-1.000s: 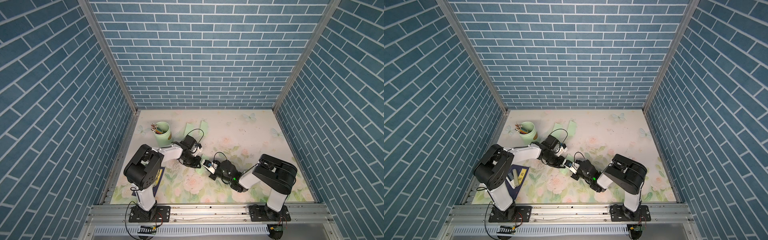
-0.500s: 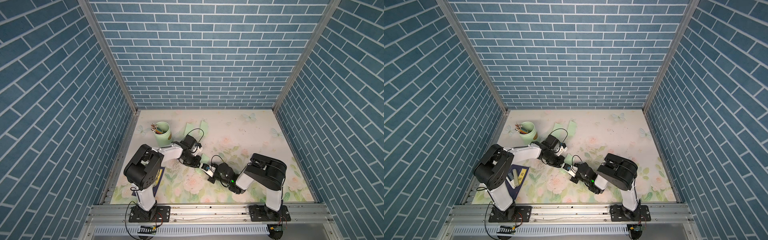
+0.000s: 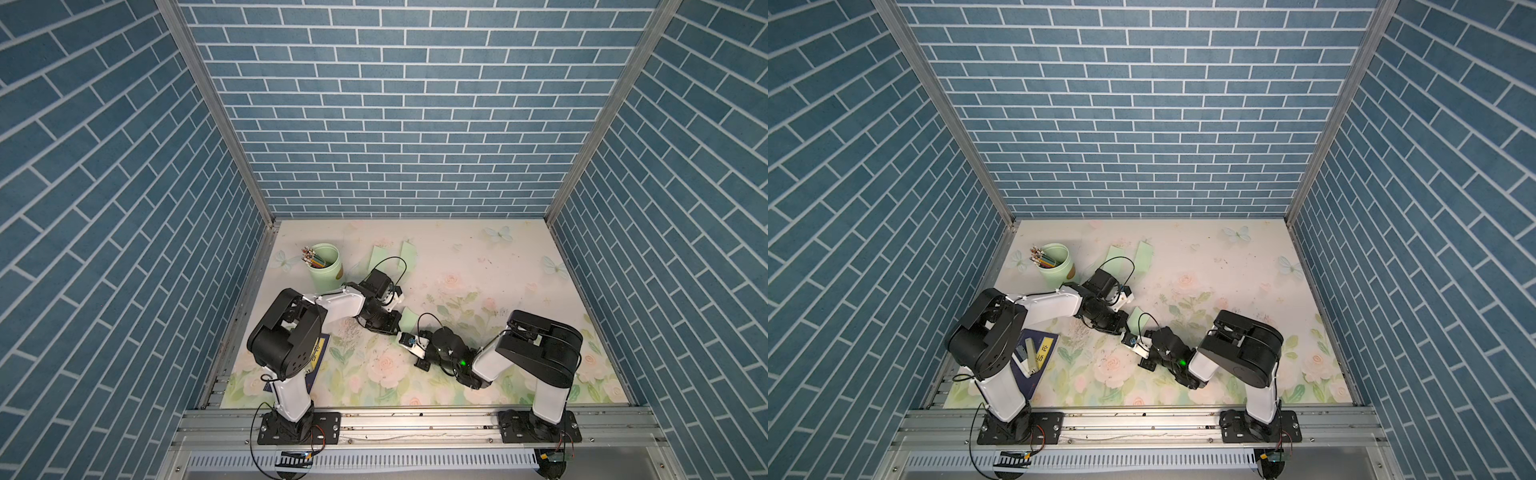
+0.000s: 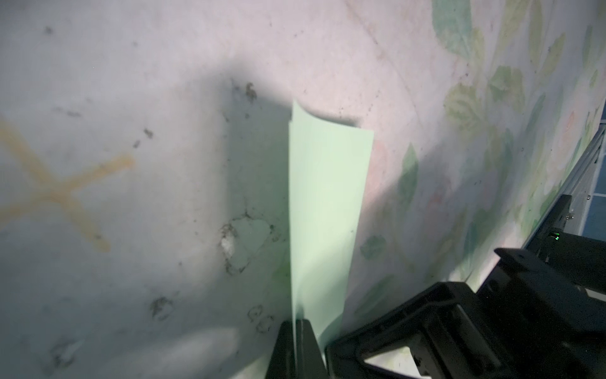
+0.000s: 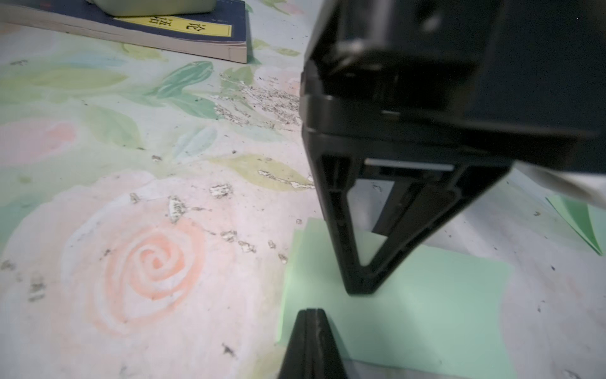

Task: Fold the square paper along the opposite sides
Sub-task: Smooth out the paper at the center of the board.

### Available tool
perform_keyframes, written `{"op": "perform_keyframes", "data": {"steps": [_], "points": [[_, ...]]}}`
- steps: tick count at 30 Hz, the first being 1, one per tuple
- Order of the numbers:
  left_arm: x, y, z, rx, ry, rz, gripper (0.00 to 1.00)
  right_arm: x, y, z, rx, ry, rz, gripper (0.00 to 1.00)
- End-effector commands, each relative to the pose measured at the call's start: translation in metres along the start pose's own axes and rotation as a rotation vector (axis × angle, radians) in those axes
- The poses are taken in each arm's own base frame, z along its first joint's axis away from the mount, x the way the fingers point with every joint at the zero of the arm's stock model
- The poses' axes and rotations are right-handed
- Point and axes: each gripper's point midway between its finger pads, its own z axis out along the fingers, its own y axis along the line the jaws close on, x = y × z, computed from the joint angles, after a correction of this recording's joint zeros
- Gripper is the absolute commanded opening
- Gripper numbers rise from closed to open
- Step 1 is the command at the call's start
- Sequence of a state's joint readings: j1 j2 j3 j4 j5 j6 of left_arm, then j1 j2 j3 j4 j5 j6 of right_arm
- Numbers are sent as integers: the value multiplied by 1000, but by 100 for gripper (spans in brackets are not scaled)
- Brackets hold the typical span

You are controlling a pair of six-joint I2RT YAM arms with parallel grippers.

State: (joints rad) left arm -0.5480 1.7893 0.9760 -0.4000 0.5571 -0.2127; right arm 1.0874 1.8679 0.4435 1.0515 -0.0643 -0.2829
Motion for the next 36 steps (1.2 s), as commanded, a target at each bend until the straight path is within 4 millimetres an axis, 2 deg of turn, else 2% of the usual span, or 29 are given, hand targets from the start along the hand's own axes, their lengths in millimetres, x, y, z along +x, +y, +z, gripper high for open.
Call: {"op": "perform_keyframes", "data": {"steps": [1,7,10,14,17,20,27,32,36], "points": [[2,28,-1,-109,4,-33,0,37,32,-2,-115,143,-42,0],[0,28,-2,-104,0,-38,0,42,45,-7,-136,164,-41,0],[1,27,-1,-94,4,-39,0,33,38,-12,-92,140,-26,0],[7,16,2,-45,12,-30,0,-19,-8,-31,78,-15,4,0],[15,3,7,-33,35,8,0,-30,-40,-40,158,-57,40,0],[22,-3,12,-33,56,27,0,-21,-48,-41,185,-49,13,0],[25,-2,15,-39,70,20,0,-13,-48,-10,170,-29,2,0],[26,2,18,-54,83,15,0,14,-54,-2,196,32,39,0],[27,5,19,-66,86,13,0,33,-62,-7,218,64,83,0]]}}
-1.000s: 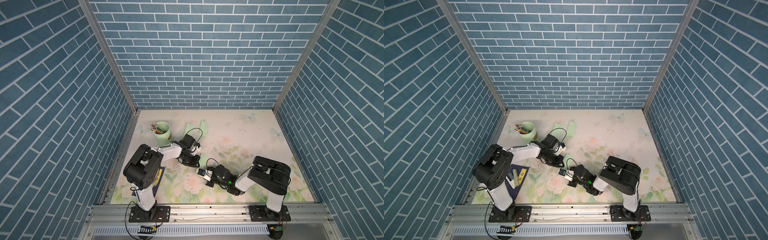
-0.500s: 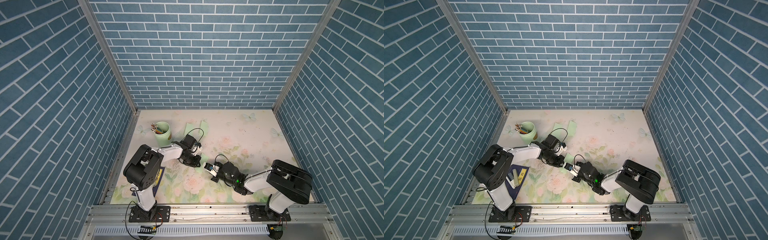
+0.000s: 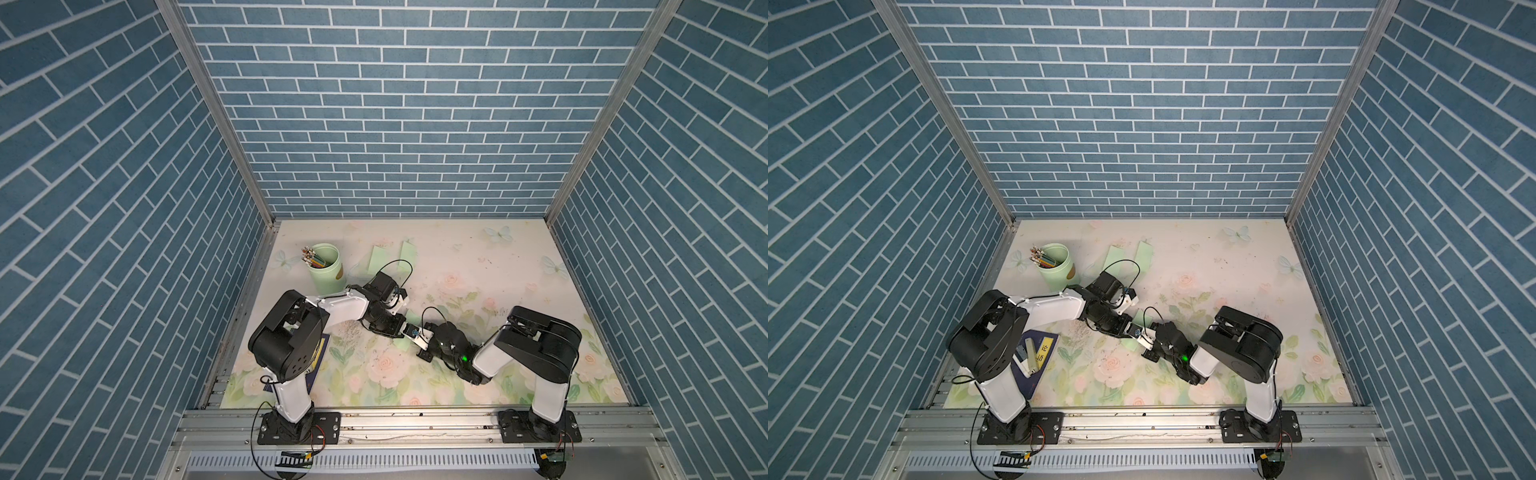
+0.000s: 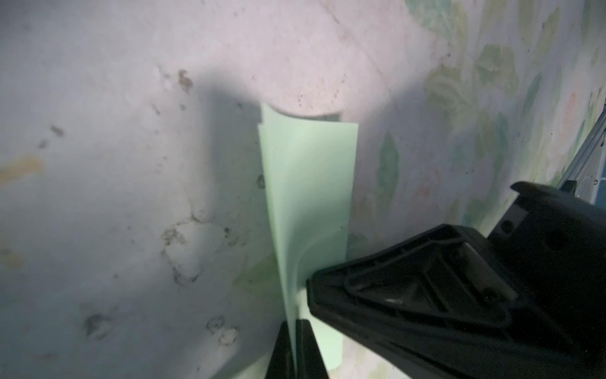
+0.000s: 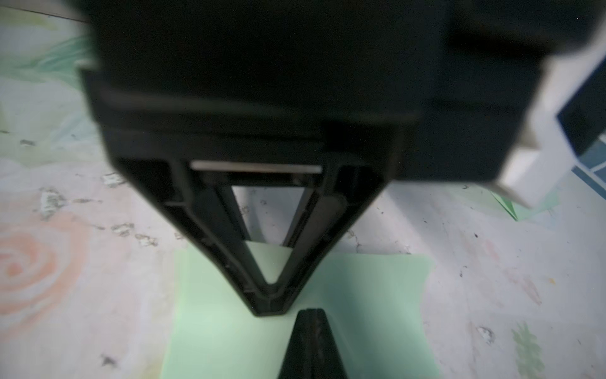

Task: Fold the square paper along the opposite sides
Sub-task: Smooth out the paper at the center of the board.

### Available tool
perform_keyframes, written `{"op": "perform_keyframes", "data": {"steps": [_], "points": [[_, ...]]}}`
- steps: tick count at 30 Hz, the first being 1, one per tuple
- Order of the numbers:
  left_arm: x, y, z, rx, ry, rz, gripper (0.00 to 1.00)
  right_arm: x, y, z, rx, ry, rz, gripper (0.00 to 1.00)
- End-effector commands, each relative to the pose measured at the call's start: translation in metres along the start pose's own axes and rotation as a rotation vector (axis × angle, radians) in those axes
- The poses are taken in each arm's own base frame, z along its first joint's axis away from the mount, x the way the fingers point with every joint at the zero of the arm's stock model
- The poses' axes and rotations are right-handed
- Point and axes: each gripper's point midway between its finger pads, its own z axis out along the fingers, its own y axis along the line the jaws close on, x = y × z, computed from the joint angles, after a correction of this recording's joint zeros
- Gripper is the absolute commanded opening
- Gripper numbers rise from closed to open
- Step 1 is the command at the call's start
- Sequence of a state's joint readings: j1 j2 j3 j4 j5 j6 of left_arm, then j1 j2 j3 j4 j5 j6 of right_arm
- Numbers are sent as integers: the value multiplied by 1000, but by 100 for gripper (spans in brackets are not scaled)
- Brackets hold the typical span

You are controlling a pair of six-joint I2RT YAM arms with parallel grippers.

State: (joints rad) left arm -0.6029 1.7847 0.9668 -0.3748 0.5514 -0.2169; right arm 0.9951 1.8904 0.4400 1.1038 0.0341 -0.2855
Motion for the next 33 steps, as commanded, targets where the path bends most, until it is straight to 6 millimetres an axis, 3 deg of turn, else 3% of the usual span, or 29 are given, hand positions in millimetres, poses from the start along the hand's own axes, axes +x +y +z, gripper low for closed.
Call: {"op": "perform_keyframes", "data": {"steps": [1,23,33], "points": [[22,20,11,-75,79,-40,0,19,-12,-1,44,43,46,0],[25,27,13,-105,86,-47,0,84,-46,-2,152,247,169,0],[24,28,12,-108,81,-46,0,97,-48,-6,177,291,179,0]]}}
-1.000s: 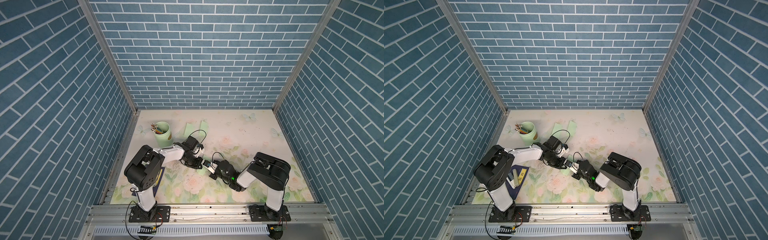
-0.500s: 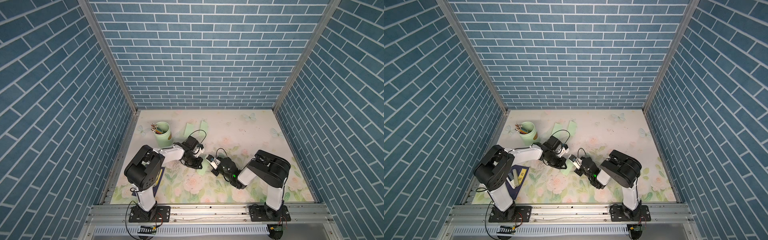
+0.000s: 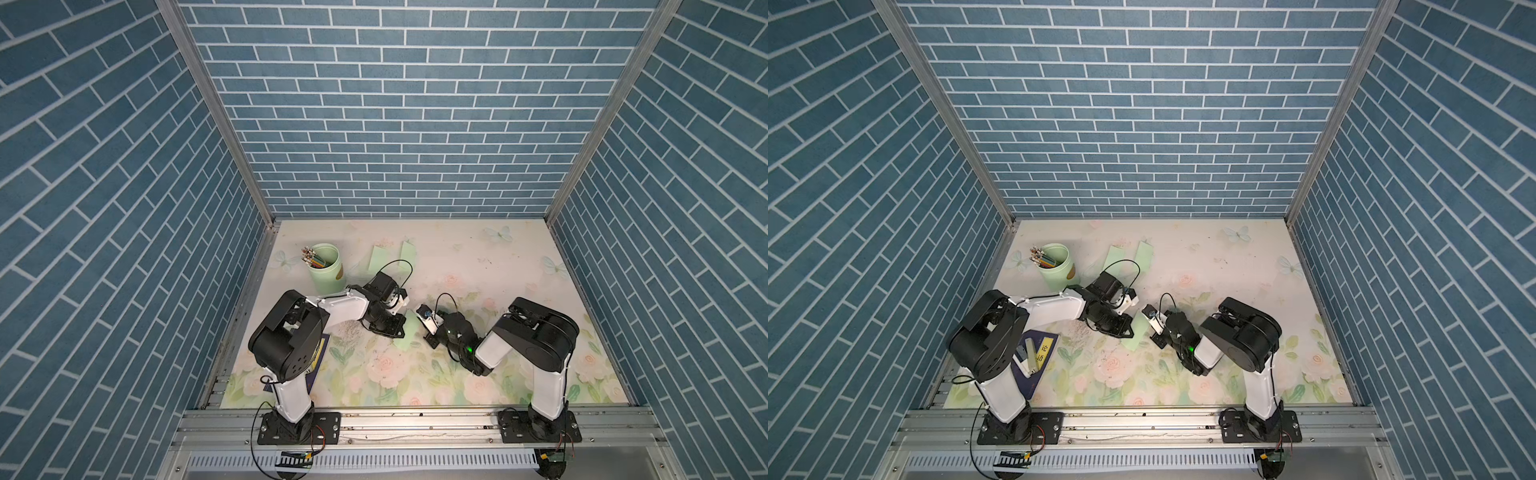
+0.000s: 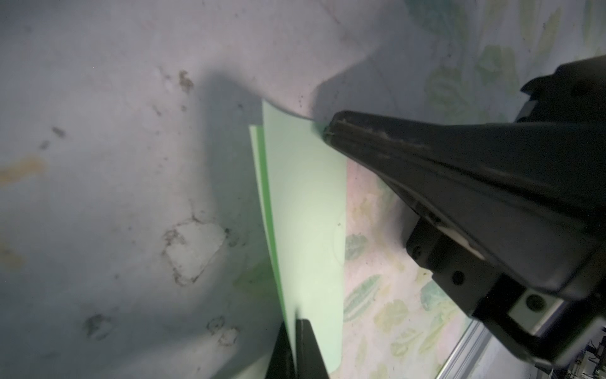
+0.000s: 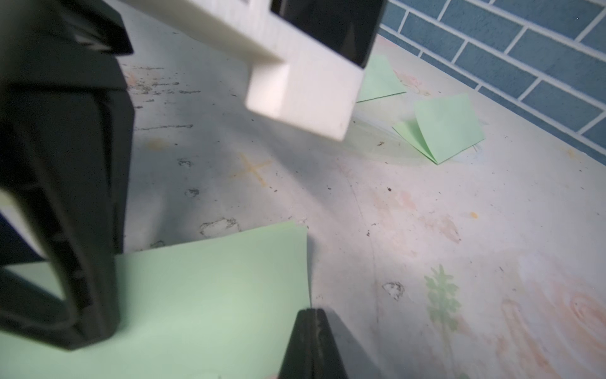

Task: Fold the square paper along the opposite sides
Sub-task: Smooth out the paper at the center of the board.

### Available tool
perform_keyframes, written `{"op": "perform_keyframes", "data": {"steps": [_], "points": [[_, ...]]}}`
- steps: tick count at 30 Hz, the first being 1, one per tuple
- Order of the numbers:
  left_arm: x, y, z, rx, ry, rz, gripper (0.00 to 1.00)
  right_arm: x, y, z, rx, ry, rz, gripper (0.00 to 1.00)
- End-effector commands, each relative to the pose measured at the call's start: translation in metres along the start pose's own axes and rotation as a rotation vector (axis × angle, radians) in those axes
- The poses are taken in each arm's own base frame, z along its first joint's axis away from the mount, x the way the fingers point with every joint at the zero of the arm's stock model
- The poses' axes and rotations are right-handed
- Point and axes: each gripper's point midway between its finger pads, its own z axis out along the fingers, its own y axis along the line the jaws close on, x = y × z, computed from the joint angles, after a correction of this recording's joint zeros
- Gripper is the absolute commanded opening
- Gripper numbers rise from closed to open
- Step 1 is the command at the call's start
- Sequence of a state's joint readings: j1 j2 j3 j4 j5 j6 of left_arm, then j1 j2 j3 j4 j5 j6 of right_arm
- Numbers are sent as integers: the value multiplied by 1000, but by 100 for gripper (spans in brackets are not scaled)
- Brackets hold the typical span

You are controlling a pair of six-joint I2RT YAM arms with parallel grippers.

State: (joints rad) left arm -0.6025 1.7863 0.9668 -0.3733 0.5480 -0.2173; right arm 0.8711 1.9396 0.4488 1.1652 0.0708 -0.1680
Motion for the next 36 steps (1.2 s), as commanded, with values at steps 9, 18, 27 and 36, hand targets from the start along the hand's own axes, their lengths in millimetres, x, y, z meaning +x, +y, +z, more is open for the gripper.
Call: {"op": "perform_keyframes", "data": {"steps": [9,18,27,36], "points": [[25,28,13,-107,85,-46,0,83,-16,-8,74,296,11,0],[24,34,14,-140,92,-42,0,33,-16,-25,33,122,31,0],[22,34,13,-145,91,-39,0,-33,49,-30,-207,-109,-76,0],[23,36,14,-149,95,-43,0,-8,67,-14,-247,-27,-93,0]]}}
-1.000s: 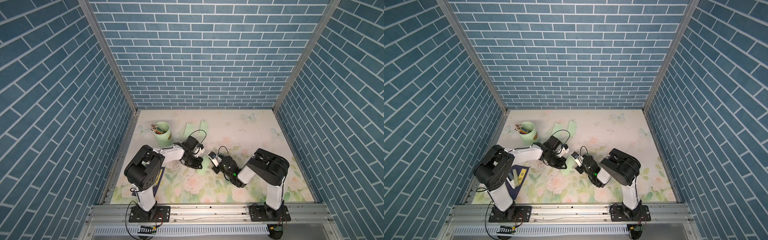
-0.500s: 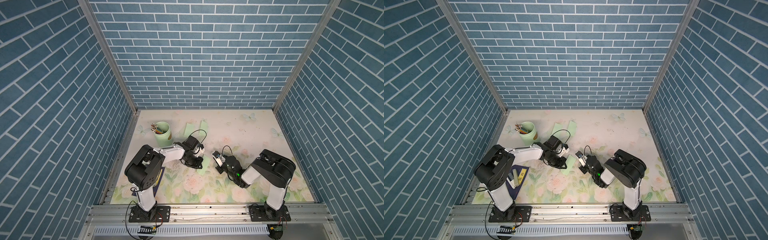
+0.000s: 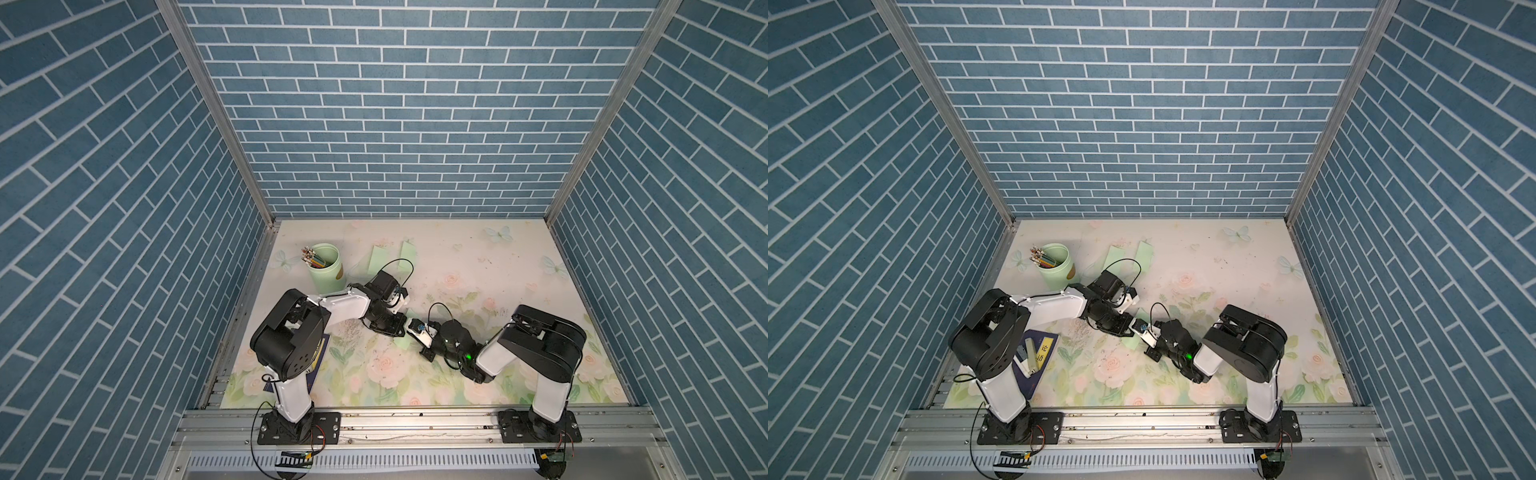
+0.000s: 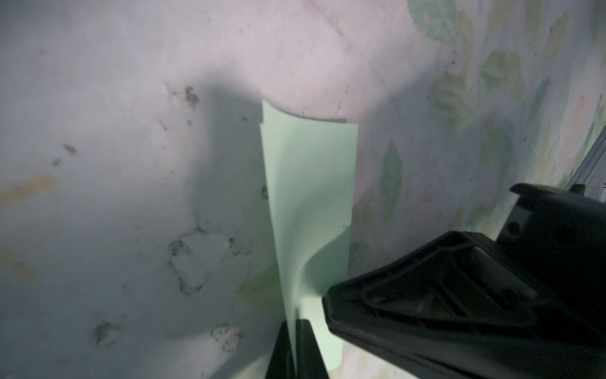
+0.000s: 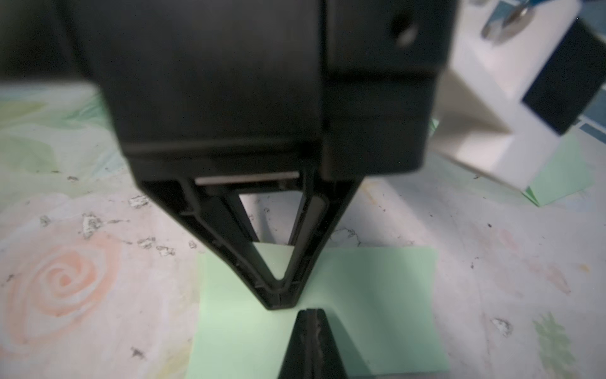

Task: Fold the square paper along the opposite sides
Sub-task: Smooth out the paper at the center of the board.

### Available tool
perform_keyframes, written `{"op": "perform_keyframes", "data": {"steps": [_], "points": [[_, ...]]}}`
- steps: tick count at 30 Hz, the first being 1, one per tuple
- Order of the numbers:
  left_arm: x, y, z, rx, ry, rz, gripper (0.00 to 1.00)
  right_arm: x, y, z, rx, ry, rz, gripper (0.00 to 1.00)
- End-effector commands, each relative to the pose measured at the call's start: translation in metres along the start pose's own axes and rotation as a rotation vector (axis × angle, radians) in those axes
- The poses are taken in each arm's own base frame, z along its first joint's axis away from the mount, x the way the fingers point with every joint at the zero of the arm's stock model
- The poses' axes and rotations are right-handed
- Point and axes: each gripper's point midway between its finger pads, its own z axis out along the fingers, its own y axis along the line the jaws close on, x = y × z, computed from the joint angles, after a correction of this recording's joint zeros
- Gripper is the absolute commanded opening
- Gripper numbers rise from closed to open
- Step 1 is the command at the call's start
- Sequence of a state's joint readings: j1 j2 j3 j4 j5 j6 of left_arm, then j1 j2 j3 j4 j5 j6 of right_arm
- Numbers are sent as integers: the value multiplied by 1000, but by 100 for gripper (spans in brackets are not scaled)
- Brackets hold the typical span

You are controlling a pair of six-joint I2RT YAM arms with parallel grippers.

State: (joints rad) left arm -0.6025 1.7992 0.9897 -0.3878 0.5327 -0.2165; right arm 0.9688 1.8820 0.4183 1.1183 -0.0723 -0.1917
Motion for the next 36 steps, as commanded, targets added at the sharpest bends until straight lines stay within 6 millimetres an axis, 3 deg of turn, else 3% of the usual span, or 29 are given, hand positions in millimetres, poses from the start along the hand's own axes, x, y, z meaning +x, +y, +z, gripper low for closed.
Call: {"op": "perform_keyframes", "data": {"steps": [1,10,22,28,36], "points": [[27,34,14,-135,94,-41,0,7,4,5,-19,22,-29,0],[25,36,13,-142,88,-41,0,29,19,3,-64,114,-61,0],[25,38,12,-143,87,-47,0,35,47,-4,-122,126,-133,0],[22,39,10,-146,77,-47,0,53,54,-11,-142,173,-120,0],[24,42,11,-154,83,-51,0,68,77,-12,-223,230,-121,0]]}}
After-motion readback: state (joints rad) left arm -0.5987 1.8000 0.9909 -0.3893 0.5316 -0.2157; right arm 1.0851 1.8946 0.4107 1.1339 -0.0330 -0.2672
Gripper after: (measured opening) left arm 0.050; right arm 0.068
